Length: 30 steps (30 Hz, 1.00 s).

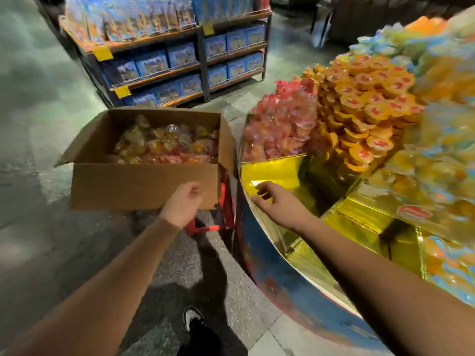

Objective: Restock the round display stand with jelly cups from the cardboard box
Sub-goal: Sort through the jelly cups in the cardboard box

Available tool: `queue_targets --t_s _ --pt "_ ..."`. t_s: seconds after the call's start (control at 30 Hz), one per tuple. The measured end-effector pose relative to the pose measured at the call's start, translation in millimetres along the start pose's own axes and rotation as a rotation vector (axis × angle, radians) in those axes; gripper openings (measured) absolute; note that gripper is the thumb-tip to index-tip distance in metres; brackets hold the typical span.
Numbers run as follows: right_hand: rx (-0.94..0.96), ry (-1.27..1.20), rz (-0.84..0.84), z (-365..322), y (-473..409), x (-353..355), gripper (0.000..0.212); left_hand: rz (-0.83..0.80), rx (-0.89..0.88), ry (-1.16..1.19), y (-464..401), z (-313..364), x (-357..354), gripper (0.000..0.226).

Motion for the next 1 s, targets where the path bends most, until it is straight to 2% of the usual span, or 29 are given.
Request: queue_targets --t_s 0.13,0.23,0.47,0.83,1.0 --pt "0.037 0.038 -0.117 -48 -82 -52 0.027 0.034 0.117 -0.033 -55 -68 63 0.034" --pt "0.026 0.077 -0.192 -76 -137 -84 0.03 0.054 0.121 -0.115 -87 -110 105 0.032" --pt "-0.063 0.111 -0.245 -98 -238 -117 0.036 0.049 0.205 -0.152 -175 -142 179 0.03" --pt "-0.202 0.182 -0.244 -56 -432 -144 0.046 0.072 0.391 -0.097 -343 -161 185 0.032" --pt "-0.208 0.337 -0.365 -40 -526 -164 0.049 0.037 0.553 -0.018 -411 -183 167 0.035"
Point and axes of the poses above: each hand's wrist, its own y-axis away from the middle knuckle, its own x-axis out of the back of the hand, z = x × y, the point moved 2 cm from there along -y, towards the middle knuckle, and after that the axes turned 3 degrees about y, right-handed, at the moved point
